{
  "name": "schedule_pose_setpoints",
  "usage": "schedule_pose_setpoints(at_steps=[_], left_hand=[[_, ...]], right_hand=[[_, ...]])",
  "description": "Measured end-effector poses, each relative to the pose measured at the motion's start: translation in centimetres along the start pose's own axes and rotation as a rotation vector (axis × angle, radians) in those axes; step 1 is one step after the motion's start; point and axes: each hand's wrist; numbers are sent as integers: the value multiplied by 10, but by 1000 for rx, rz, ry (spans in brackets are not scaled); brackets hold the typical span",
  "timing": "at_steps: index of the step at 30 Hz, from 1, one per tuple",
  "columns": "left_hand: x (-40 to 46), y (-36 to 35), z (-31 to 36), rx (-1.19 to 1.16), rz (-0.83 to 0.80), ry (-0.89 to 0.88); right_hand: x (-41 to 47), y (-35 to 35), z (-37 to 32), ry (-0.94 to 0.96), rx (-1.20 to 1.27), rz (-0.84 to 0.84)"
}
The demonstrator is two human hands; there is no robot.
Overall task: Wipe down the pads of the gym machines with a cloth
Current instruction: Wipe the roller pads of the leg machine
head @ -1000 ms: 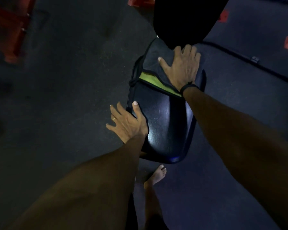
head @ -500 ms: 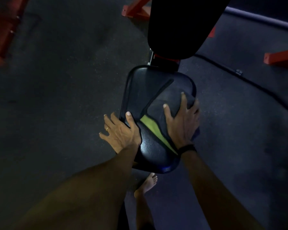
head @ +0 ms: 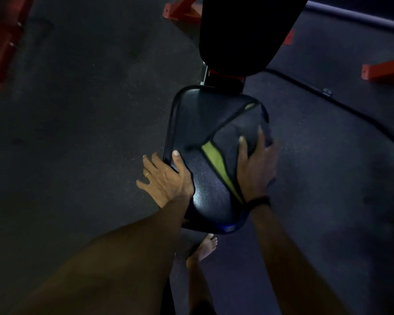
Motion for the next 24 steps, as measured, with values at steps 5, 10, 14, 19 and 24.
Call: schedule_pose_setpoints(at_steps=[5, 10, 14, 19, 24], left_hand=[[0, -1, 0, -6, -11, 8], [0, 0, 2, -15, -17, -1], [0, -1, 0, -2, -21, -3], [0, -1, 1, 6, -17, 4], [1, -1, 1, 11, -24, 6]], right_hand=[[-84, 14, 5, -158, -19, -33], [-17, 1, -3, -149, 9, -7], [75, -12, -20, -182, -14, -1], [80, -11, -17, -141, 6, -17], [-42, 8, 6, -107, 12, 0]])
Point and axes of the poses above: each hand's wrist, its own x-axis towards the middle knuckle, its own y-axis out of the back of the hand, z = x × y, and after that the axes turned 7 degrees about x, right-handed
